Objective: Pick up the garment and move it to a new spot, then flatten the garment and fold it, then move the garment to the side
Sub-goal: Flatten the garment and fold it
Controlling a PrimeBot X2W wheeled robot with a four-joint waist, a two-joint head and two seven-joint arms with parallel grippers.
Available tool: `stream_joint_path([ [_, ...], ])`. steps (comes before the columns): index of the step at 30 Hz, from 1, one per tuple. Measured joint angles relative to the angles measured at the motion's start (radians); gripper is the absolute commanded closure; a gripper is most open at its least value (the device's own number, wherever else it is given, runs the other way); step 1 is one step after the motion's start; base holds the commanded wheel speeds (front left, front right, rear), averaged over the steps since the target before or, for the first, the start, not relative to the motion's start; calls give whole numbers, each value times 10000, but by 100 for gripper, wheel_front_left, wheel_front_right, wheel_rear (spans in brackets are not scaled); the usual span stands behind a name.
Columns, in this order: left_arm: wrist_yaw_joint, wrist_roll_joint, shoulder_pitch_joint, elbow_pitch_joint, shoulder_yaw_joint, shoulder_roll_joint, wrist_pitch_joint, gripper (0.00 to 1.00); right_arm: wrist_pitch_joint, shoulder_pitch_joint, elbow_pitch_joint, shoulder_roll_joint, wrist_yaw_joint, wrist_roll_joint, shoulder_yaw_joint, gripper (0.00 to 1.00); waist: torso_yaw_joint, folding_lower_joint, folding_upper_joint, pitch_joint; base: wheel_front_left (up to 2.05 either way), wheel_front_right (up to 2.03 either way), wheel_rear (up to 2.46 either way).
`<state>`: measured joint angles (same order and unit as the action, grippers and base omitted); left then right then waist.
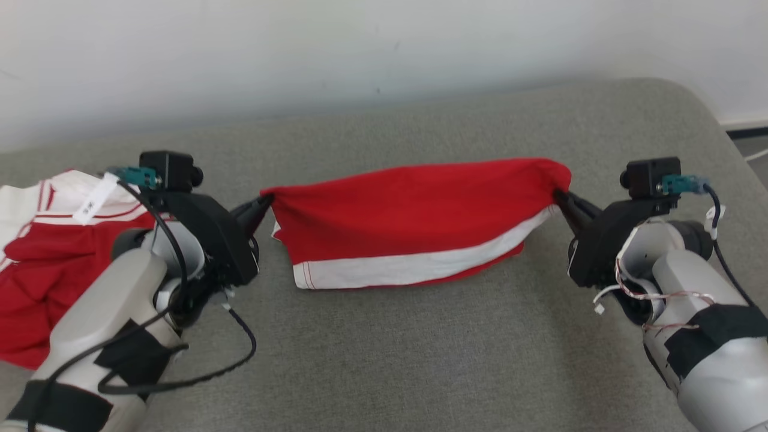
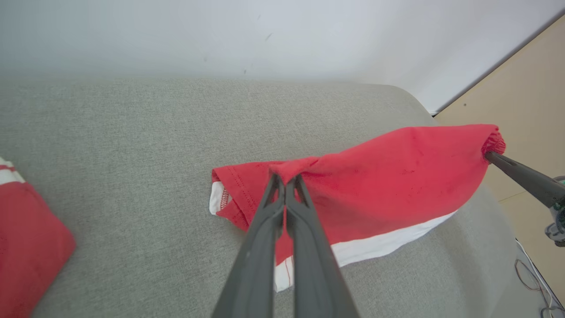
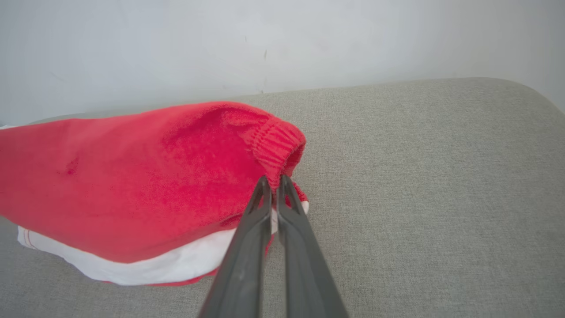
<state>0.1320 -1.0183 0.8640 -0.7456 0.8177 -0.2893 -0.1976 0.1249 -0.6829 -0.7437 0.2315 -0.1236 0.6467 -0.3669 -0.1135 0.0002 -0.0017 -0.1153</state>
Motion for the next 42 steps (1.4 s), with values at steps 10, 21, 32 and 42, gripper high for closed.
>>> stream_joint_path([
  [10, 0, 523, 1148, -817, 127, 633, 416, 100, -307, -718, -631, -15, 4, -399, -44, 100, -284, 2, 1, -1301, 0, 0, 0],
  [21, 0, 736, 1313, -1586, 334, 755, 1593, 0, -1043, -1078, -1335, -105, 4, -518, -121, 0, -18, 0, 1, -1434, 0, 0, 0],
  [32, 0, 867, 543, -1580, 299, 777, 3154, 0, -1616, -274, -1634, 337, 2, -523, -261, 0, 207, -3, 0, -707, 0, 0, 0],
  [42, -12, 1283, -946, -1419, 993, 1287, 3668, 0, -1659, -21, -1927, 589, 2, -1147, -966, 0, 590, -3, -1, -287, 0, 0, 0],
])
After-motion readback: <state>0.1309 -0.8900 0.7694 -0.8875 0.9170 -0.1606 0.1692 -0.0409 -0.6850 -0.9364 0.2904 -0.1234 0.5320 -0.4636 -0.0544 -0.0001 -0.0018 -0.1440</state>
